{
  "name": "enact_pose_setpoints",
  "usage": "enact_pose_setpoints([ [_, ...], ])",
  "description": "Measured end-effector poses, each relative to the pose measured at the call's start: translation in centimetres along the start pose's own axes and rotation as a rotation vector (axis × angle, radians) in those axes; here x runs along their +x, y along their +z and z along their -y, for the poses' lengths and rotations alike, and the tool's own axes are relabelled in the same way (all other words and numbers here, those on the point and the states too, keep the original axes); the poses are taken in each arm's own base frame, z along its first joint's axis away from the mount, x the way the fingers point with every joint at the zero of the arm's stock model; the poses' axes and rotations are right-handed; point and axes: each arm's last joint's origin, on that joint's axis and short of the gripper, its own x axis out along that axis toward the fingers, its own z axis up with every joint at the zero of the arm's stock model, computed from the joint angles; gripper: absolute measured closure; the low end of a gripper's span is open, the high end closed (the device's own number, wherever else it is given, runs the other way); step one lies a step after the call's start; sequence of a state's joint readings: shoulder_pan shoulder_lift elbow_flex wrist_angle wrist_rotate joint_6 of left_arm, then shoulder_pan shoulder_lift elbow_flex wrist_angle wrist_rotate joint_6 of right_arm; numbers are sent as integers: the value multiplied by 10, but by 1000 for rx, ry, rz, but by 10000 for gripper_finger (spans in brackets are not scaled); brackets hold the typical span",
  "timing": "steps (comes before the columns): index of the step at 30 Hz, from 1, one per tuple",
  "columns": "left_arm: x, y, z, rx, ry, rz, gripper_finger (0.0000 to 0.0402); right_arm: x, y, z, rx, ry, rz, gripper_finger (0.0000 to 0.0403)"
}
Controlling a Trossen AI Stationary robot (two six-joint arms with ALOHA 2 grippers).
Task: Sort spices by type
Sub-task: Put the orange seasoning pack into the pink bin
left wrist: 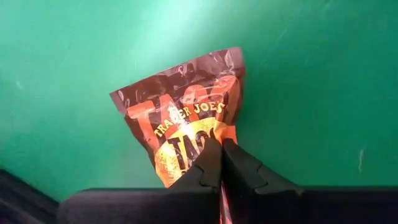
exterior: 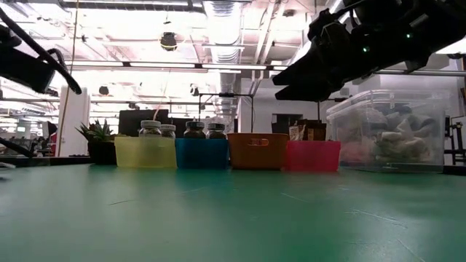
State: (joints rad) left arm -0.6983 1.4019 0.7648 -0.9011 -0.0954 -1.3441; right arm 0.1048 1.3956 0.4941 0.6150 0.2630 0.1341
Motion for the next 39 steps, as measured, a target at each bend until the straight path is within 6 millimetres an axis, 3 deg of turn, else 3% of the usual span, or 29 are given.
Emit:
enact_pose_setpoints([
  [5, -16, 6, 5, 110, -36, 130, 401, -2, 0, -7, -39, 36, 11, 24],
  [13, -38, 20, 22, 401, -36, 479, 401, -6, 6, -24, -183, 106, 76, 24],
  [20, -40, 50, 25, 453, -58, 570, 401, -1, 31, -43, -349, 141, 63, 34],
  [23, -43, 61, 29, 505, -117, 594, 401, 10, 42, -51, -437, 146, 15, 43],
  [32, -43, 91, 34, 640, -377, 654, 401, 60, 33, -80, -753, 186, -44, 54],
  [39, -45, 105, 31, 704, -457, 669, 401, 87, 32, -95, -823, 220, -42, 75],
])
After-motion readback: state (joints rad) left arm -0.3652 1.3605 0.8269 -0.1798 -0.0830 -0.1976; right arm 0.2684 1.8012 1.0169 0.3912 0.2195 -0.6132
